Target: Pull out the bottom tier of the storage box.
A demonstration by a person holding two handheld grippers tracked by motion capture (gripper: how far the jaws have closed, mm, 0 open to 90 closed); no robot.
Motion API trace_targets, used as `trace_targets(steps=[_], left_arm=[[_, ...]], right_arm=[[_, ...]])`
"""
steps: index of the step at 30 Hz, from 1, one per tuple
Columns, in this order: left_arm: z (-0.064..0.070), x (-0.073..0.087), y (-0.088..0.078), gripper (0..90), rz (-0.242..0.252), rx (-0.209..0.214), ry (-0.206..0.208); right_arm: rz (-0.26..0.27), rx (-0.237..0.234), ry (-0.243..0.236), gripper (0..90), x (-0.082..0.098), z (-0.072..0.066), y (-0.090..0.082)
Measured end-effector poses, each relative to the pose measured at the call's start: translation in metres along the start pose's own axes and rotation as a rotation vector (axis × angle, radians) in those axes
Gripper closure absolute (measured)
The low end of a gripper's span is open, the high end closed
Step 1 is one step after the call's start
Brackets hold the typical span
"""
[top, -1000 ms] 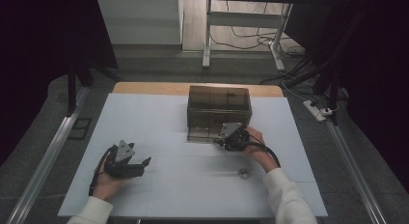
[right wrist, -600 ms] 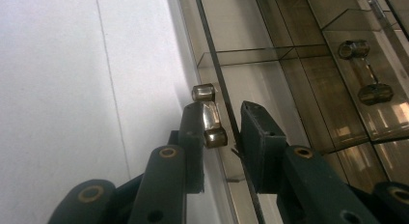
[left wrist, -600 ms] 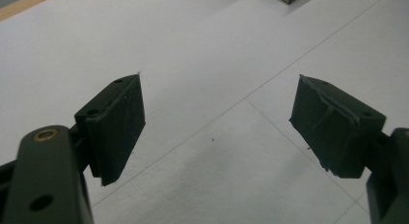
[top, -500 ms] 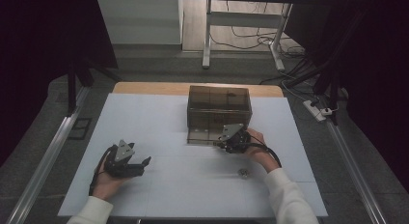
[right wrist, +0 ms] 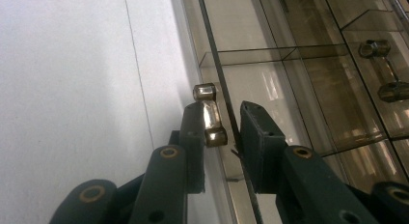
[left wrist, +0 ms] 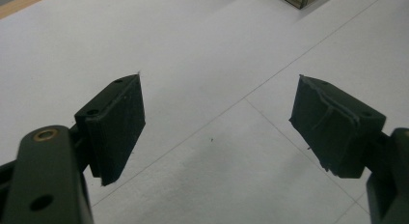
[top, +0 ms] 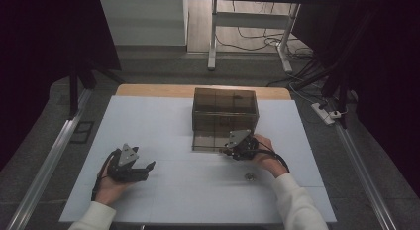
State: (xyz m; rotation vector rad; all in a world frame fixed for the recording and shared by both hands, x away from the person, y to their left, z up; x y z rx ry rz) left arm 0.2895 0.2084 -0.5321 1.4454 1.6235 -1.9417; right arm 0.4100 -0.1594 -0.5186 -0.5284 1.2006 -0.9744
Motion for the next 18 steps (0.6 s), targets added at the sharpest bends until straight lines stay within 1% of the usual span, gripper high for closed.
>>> trace_targets(steps=[7, 9, 14, 16, 18], left_arm=[[0.0001, -0.0005, -0.0003, 19.0, 0.002, -0.007, -0.002], [0.0003, -0.0008, -0.0003, 19.1, 0.004, -0.013, -0.003], [0.0012, -0.0009, -0.0006, 19.0, 0.004, -0.012, -0.004], [0.001, -0.0007, -0.0009, 18.9, 0.005, -0.013, -0.006], [0.0008, -0.001, -0.0015, 18.8, 0.008, -0.013, -0.01]], right_arm=[[0.008, 0.0, 0.003, 71.9, 0.0009, -0.0002, -0.0003], [0.014, 0.008, 0.007, 71.7, 0.0012, -0.0012, 0.0], [0.011, 0.023, 0.009, 70.2, 0.0012, -0.0023, -0.0007], [0.029, 0.034, 0.033, 60.5, 0.0015, -0.0028, -0.0022], [0.074, 0.025, 0.065, 54.1, 0.0017, -0.0017, -0.0069]])
Point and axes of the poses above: each handheld gripper's, and its own axes: y roughly forward along the jaws, x roughly out of its underside, z roughly to its right, the point moved 2 cm from there along y, roughly forward along the jaws, and after that the axes turned 1 degree about -y, right-handed, at the moved point
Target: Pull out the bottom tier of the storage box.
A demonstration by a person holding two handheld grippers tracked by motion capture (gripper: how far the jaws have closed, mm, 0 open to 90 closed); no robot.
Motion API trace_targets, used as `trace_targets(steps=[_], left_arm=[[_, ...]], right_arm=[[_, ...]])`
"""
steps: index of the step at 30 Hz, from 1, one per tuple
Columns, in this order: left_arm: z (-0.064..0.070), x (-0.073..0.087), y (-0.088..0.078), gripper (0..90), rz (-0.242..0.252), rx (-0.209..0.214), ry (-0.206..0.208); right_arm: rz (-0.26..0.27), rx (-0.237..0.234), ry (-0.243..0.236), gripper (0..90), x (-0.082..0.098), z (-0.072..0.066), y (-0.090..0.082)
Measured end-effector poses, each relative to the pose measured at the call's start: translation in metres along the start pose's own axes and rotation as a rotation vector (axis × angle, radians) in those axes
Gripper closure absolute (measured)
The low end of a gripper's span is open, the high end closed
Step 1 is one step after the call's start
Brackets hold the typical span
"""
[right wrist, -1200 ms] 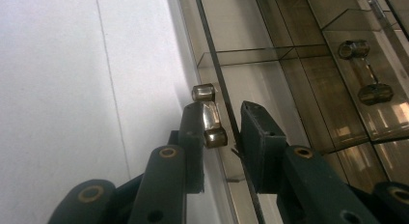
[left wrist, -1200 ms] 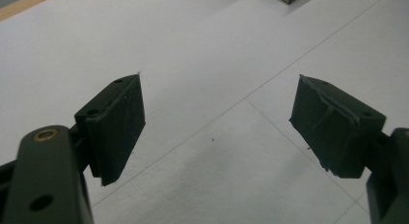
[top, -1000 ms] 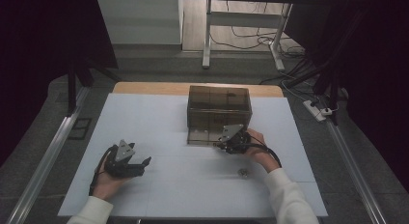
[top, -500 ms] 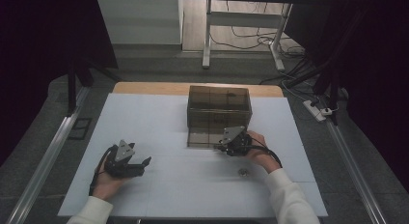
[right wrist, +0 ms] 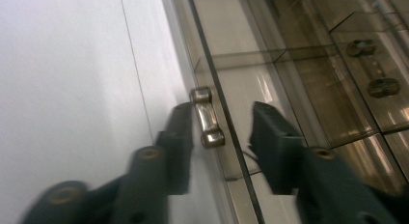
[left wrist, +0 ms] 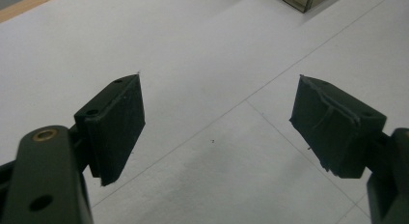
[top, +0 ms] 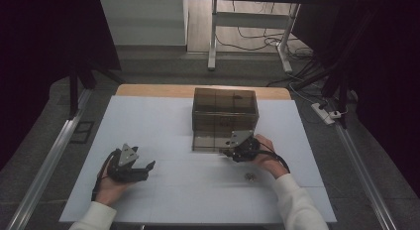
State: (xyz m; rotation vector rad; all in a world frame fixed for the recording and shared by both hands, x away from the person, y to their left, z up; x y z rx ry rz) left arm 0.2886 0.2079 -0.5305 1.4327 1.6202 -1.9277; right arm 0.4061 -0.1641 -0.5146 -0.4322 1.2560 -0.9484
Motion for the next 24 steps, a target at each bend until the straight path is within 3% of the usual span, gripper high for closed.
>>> trace_targets(steps=[3, 9, 14, 24], left_arm=[[0.001, -0.001, 0.0, 18.9, 0.004, 0.004, -0.004], [0.006, -0.001, 0.002, 18.7, -0.017, -0.005, 0.016], [0.006, -0.003, 0.005, 18.9, -0.018, 0.004, -0.01], [0.006, 0.0, 0.005, 18.9, -0.042, 0.019, 0.004]], right_arm=[[0.053, 0.025, 0.072, 49.7, 0.0, 0.0, -0.007], [0.093, 0.039, 0.15, 46.0, -0.001, -0.002, -0.012], [0.097, 0.04, 0.181, 45.2, 0.003, -0.004, -0.01], [0.11, 0.064, 0.233, 45.2, 0.013, -0.005, -0.018]])
Point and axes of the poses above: each handheld gripper's, and its own axes: y roughly forward along the jaws, x roughly out of its underside, z roughly to its right, the point moved 2 cm from there along y, roughly forward along the jaws, and after that the axes turned 1 degree about -y, right-handed, at the moved point
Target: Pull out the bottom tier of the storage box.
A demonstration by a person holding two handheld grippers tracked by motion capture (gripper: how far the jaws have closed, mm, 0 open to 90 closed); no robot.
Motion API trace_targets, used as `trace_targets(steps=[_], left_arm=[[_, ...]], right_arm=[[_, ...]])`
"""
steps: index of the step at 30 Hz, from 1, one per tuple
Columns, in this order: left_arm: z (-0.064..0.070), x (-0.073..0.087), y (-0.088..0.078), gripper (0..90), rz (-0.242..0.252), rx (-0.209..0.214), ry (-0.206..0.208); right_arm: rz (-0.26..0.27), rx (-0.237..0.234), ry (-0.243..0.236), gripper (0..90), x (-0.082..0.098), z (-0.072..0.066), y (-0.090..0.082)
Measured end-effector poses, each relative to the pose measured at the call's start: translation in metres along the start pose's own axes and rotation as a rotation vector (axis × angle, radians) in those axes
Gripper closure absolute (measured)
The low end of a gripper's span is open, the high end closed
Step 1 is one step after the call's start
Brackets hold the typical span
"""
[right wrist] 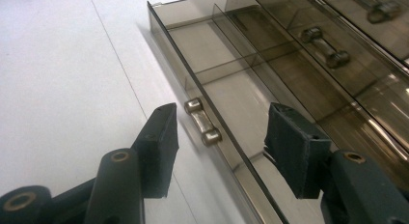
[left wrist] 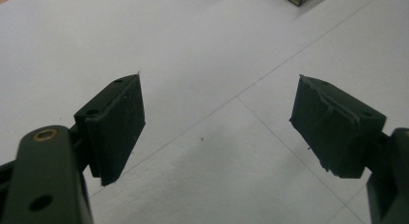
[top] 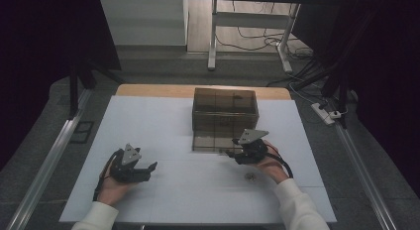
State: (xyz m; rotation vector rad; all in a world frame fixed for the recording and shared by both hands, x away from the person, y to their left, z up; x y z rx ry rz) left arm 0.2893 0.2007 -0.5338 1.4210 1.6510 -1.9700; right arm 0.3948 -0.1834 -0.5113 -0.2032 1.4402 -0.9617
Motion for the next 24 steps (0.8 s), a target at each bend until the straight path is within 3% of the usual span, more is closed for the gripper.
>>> trace_targets(steps=[12, 24], left_arm=[[0.002, 0.0, -0.001, 18.8, 0.003, 0.018, 0.008], [0.003, 0.001, -0.002, 18.7, 0.0, 0.026, 0.014]], right_arm=[[0.024, 0.049, 0.016, 45.8, 0.009, -0.005, -0.021], [0.06, 0.106, 0.053, 46.1, 0.022, -0.006, -0.054]])
Point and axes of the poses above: each handheld gripper's, and its own axes: y roughly forward along the jaws, x roughly out of its underside, z roughly to its right, the point moved 2 cm from there along y, roughly forward along the jaws, and after that the axes turned 1 degree about -y, right-handed, at the moved point
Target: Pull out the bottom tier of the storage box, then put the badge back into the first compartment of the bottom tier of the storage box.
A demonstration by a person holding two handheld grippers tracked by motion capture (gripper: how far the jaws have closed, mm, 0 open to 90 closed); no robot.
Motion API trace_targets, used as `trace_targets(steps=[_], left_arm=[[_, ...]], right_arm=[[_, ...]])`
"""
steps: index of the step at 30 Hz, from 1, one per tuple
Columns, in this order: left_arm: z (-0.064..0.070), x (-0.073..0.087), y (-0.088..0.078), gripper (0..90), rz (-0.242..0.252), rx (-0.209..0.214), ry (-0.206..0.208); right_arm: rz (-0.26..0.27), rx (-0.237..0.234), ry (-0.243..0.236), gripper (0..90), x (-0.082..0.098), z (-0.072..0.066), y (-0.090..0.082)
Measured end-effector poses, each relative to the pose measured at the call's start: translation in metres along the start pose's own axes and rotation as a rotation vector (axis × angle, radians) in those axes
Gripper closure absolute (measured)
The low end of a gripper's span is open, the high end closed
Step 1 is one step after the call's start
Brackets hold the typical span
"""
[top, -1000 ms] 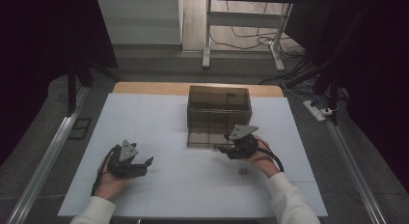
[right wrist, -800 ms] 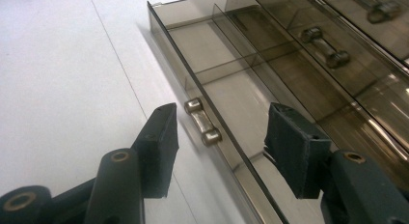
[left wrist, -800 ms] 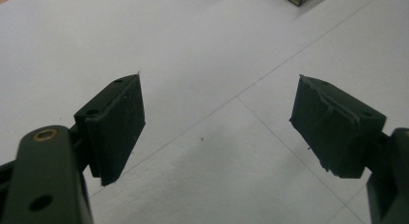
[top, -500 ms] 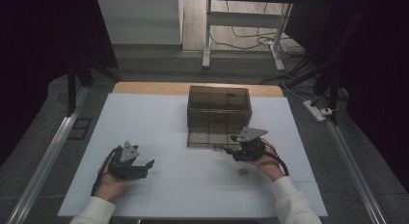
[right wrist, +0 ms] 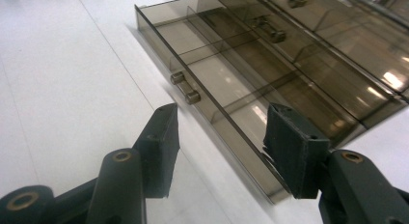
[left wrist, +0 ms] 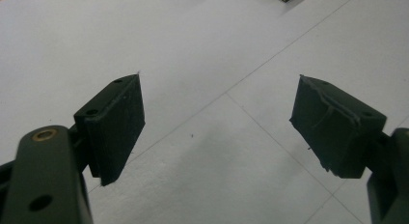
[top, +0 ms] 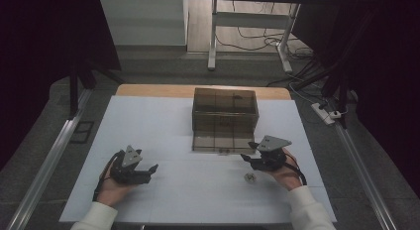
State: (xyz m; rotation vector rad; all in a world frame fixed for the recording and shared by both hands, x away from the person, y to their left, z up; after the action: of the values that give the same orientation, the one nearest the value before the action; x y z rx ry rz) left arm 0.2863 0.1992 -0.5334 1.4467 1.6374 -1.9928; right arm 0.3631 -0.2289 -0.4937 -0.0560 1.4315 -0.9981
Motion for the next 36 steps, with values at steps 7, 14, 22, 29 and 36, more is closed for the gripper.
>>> trace_targets(steps=[7, 14, 22, 29, 36], left_arm=[[0.001, 0.0, 0.001, 18.6, -0.009, 0.007, 0.006], [0.001, 0.0, 0.002, 18.3, -0.007, 0.009, 0.005], [0.001, 0.002, -0.001, 18.2, -0.005, 0.002, 0.002], [0.0, 0.003, -0.004, 18.2, 0.004, 0.003, -0.009], [0.0, 0.003, -0.006, 18.1, 0.008, 0.007, -0.01]], right_arm=[[0.0, 0.0, 0.016, 45.3, 0.005, 0.0, -0.01], [-0.022, -0.012, 0.017, 44.4, 0.009, -0.001, -0.021], [-0.04, -0.056, 0.02, 44.3, 0.013, -0.007, -0.029], [-0.073, -0.064, 0.022, 43.7, 0.019, -0.007, -0.032], [-0.101, -0.087, 0.028, 43.0, 0.023, -0.008, -0.031]])
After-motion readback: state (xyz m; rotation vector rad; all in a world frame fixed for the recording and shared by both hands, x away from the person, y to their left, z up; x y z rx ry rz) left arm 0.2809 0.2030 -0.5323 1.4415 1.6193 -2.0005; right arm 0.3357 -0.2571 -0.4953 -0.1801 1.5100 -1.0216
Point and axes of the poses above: each handheld gripper's, and its own axes: y roughly forward along the jaws, x roughly out of its underside, z roughly to its right, the point moved 2 cm from there along y, roughly forward along the jaws, and after that the axes turned 1 degree about -y, right-handed, at the moved point
